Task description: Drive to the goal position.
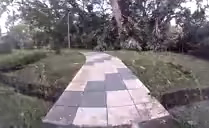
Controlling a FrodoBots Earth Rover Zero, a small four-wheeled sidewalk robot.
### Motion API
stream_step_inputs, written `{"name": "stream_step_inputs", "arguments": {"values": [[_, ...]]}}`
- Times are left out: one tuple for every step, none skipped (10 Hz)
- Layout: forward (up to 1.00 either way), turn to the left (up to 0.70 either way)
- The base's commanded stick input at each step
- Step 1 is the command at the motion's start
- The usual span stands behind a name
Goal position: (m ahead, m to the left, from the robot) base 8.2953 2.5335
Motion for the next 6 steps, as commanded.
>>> {"name": "stream_step_inputs", "arguments": {"values": [[0.70,-0.04],[0.70,-0.08],[0.70,-0.14],[0.70,-0.14],[0.70,-0.14],[0.70,-0.14]]}}
